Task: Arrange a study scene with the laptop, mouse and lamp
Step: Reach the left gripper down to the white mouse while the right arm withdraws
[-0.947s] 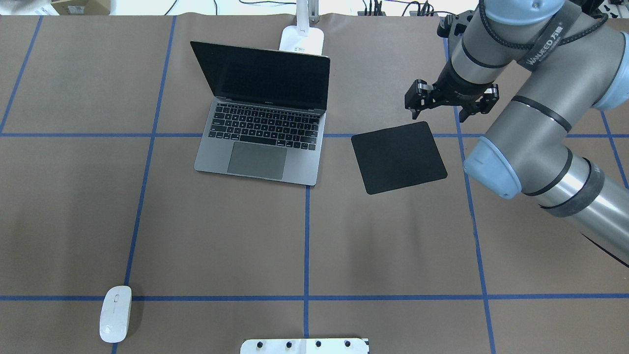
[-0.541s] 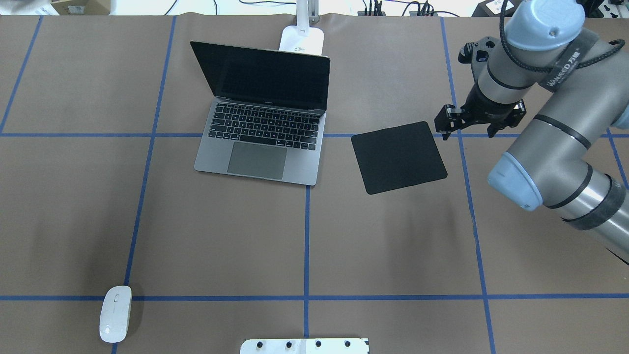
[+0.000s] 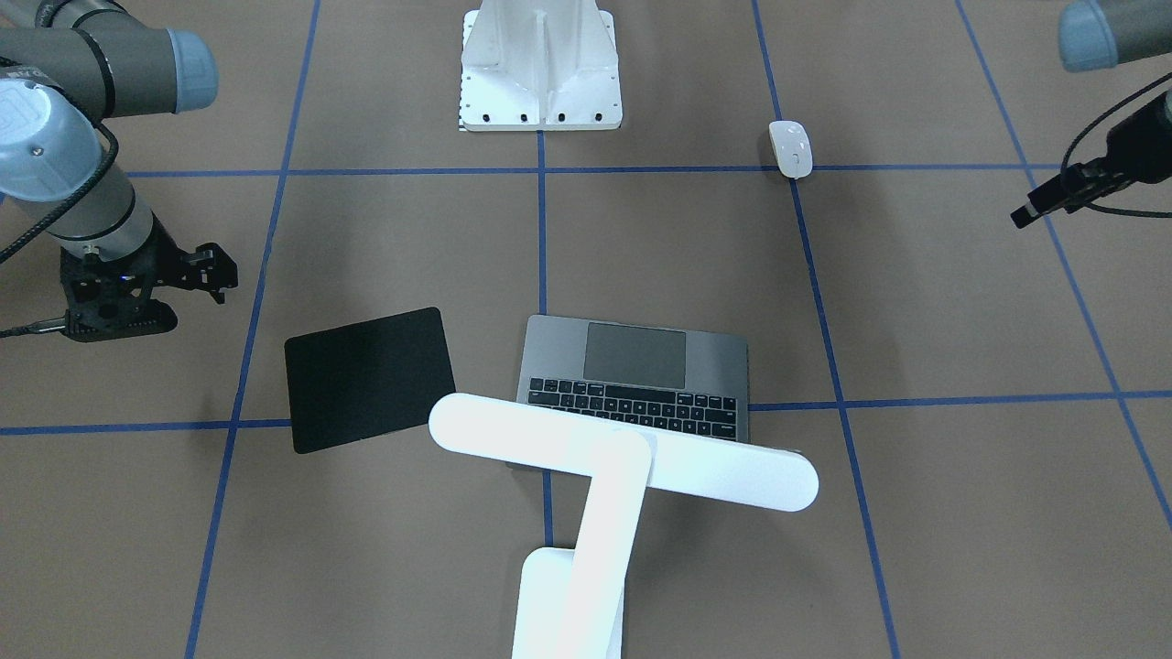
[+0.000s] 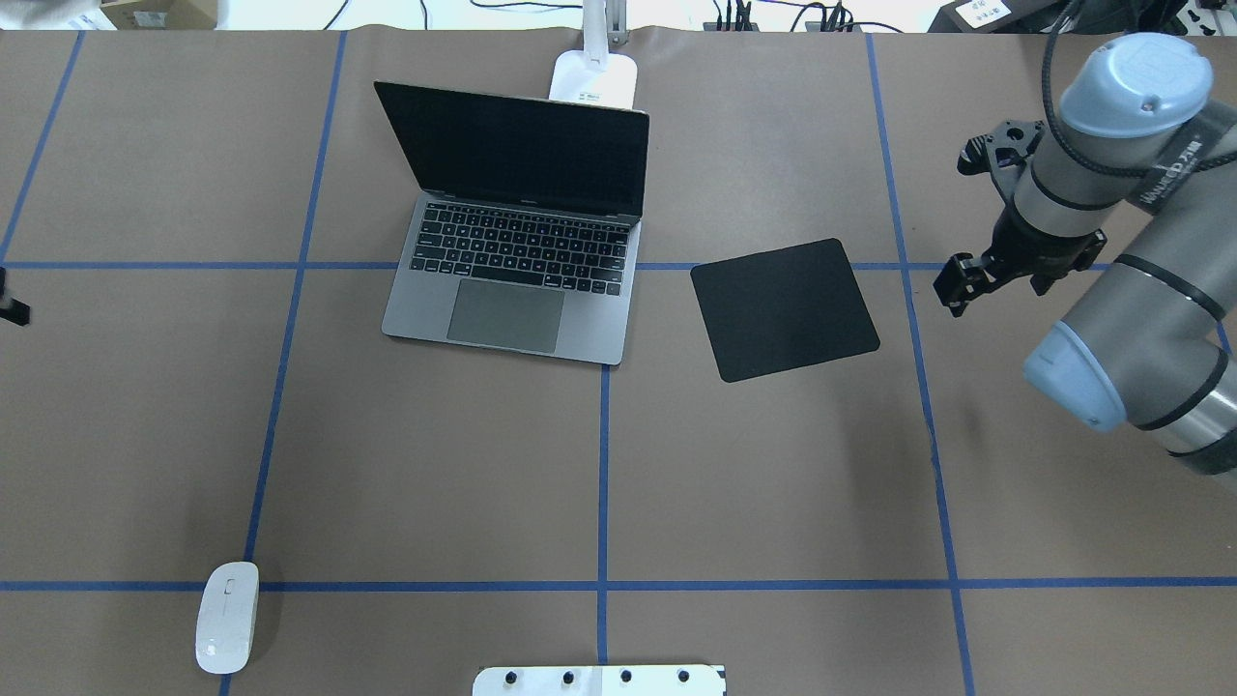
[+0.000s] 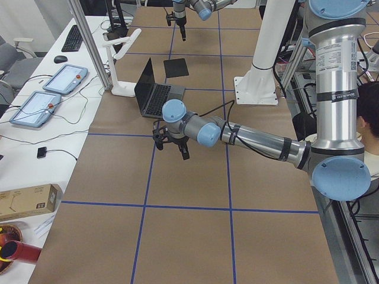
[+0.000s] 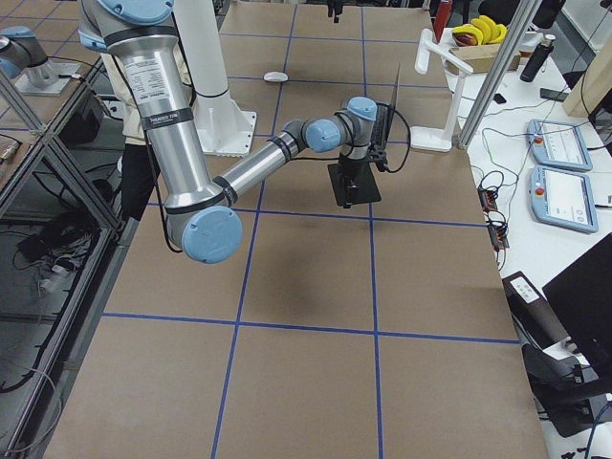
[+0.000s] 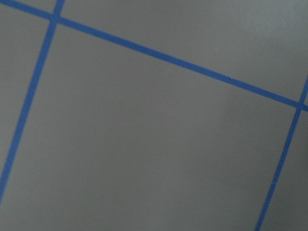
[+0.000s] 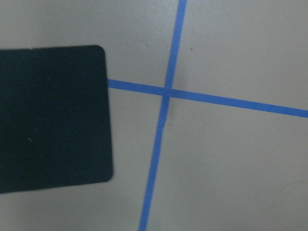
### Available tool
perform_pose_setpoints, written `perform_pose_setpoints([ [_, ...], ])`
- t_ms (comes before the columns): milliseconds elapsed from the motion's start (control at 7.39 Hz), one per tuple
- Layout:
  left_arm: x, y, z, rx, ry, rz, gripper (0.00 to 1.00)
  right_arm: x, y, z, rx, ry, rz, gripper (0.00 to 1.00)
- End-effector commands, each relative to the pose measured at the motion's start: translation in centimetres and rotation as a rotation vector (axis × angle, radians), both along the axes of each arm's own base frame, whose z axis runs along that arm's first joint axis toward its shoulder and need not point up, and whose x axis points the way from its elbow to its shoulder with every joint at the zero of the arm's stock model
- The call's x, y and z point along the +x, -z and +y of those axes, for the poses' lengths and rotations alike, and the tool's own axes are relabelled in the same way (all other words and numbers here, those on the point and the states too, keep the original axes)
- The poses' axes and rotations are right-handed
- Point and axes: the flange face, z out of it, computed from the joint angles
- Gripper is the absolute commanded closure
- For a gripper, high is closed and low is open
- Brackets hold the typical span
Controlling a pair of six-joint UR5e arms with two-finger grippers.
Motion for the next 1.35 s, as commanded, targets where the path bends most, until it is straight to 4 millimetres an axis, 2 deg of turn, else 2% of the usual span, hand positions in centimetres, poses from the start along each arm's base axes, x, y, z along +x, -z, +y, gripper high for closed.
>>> perform_pose_setpoints([
  [0,12.7,7.9,4.1,-0.068,-0.026,-0.036,0.0,1.7,-2.7,0.5,0.022,0.076,0.015,0.0],
  [135,18.5,10.7,6.3,-0.038,-0.083,-0.032,0.0,2.2,-4.0,1.1,0.024,0.104,0.026,0.0],
  [270,22.4,11.9,9.7,-0.001,-0.113,-0.058,0.0,2.4,-4.2,1.2,0.03,0.117,0.027,0.0],
  [406,24.5,12.6,12.5,0.038,-0.162,-0.061,0.0,2.4,-4.3,1.2,0.029,0.117,0.028,0.0],
  [541,26.8,12.0,15.1,0.081,-0.195,-0.095,0.0,2.8,-4.3,1.0,0.027,0.11,0.03,0.0],
  [811,28.7,10.7,18.4,0.125,-0.231,-0.141,0.0,4.3,-4.7,0.4,0.015,0.081,0.035,0.0],
  [947,28.5,9.4,19.3,0.16,-0.255,-0.158,0.0,5.4,-5.1,-0.1,0.005,0.061,0.042,0.0],
  [1217,24.6,7.5,20.1,0.238,-0.331,-0.176,0.0,6.4,-5.3,-0.4,-0.001,0.041,0.045,0.0],
])
